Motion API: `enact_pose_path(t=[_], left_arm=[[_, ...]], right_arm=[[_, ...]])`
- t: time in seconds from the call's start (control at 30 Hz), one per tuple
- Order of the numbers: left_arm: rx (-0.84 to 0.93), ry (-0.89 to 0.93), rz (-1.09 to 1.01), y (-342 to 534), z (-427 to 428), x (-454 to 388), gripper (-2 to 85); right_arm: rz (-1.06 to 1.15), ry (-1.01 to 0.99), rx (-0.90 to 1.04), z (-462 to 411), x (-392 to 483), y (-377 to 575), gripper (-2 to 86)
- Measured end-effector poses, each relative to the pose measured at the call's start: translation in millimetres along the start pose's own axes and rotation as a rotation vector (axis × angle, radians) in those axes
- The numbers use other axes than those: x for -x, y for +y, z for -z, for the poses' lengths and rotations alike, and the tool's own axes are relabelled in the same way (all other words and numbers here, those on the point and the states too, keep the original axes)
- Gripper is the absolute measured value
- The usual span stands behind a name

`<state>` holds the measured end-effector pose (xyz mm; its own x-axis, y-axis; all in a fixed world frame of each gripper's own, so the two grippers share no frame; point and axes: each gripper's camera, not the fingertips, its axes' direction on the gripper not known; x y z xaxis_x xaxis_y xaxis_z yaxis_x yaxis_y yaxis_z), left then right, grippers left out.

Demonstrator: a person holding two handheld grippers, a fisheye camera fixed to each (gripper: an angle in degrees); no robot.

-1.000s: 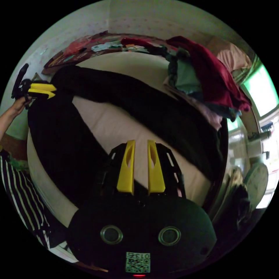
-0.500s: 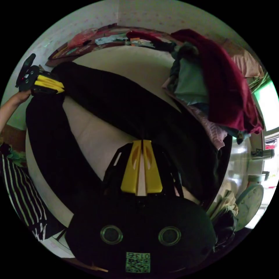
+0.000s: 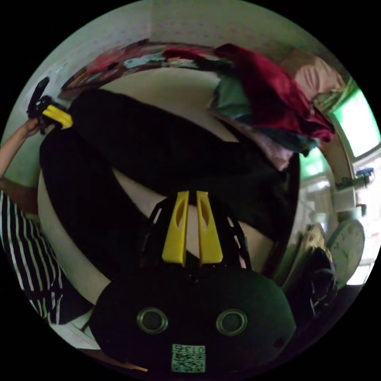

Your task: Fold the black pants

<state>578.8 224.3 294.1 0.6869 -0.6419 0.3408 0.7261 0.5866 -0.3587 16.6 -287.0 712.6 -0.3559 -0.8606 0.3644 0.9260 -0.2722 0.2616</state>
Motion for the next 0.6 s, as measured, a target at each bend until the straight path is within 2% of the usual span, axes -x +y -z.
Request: enact_pose_path(t=[0.07,0.17,0.23,0.3,0.4,0.5,0.6], left_arm=[[-0.026,0.066,0.014,-1.8,17.3,11.6,1.2],[-0.053,-0.134,0.162,-0.8,39.5,41.5,1.6],[-0.094,-0.154,0.268,-0.9,46.6,66.0,1.6],[-0.043,-0.237,0.366,-10.8,40.7,90.8,1.6],[0.082,-0.354,0.39,-31.4,21.7,105.1,1.4],[0.115,-0.373,0.418,-43.6,12.4,114.9,1.0],[0.112,-0.382,0.435,-47.2,10.4,120.0,0.4]], right_arm=[[-0.125,0.07,-0.004,5.1,-29.9,-3.4,5.1],[-0.258,0.151,0.01,4.4,-67.3,-6.8,4.8],[-0.303,0.184,0.035,-1.0,-86.0,-10.6,4.9],[-0.332,0.193,0.072,-8.8,-101.7,-16.9,5.5],[-0.328,0.226,0.087,-16.8,-118.4,-30.2,6.5],[-0.347,0.222,0.1,-23.0,-141.0,-41.3,7.6],[-0.374,0.136,0.13,-34.7,-163.0,-47.7,7.6]])
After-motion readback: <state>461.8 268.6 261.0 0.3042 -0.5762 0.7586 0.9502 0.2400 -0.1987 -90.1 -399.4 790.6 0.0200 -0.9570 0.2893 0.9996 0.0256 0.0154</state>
